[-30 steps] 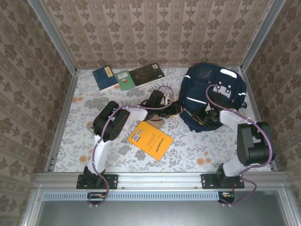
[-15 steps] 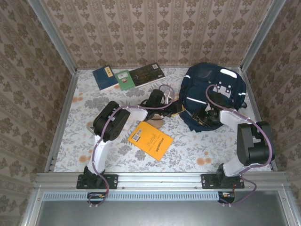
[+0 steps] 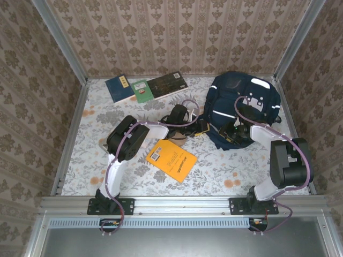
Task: Pack the student bag
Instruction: Unzip the student bag at the top-right of the table.
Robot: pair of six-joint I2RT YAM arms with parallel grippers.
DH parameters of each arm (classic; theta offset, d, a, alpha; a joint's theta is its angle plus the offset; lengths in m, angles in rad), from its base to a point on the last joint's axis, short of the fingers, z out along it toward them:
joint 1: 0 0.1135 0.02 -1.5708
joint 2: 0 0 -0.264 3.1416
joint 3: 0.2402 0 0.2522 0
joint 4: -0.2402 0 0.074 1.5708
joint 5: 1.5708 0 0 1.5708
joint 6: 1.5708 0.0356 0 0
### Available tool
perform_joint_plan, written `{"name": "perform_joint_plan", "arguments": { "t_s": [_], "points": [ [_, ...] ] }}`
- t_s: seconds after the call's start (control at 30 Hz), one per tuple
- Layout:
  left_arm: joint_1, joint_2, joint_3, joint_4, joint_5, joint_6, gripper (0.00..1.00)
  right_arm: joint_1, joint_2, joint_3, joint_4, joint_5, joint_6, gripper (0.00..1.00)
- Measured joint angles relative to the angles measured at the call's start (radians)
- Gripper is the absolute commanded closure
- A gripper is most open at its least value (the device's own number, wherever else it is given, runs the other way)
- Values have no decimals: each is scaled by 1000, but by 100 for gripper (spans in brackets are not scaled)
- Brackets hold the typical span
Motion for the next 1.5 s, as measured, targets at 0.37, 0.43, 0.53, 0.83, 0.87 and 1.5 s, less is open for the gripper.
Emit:
{"name": "perform_joint_plan", "arguments": {
  "t_s": [0.37, 0.43, 0.53, 0.83, 0.87, 1.5],
  "points": [
    [-6, 0, 0, 16, 0, -1, 50, 0, 0, 0, 0, 0, 0, 59],
    [-6, 0, 0, 23, 0, -2, 50, 0, 0, 0, 0, 0, 0, 59],
    [-3, 0, 0, 51, 0, -19, 52, 0, 0, 0, 0, 0, 0, 59],
    [13, 0, -1, 131, 0, -62, 55, 0, 0, 0, 0, 0, 0, 59],
    [14, 0, -1, 131, 0, -64, 55, 0, 0, 0, 0, 0, 0, 58],
    [13, 2, 22, 126, 16, -72, 64, 2, 0, 0, 1, 0, 0, 58]
  ]
}}
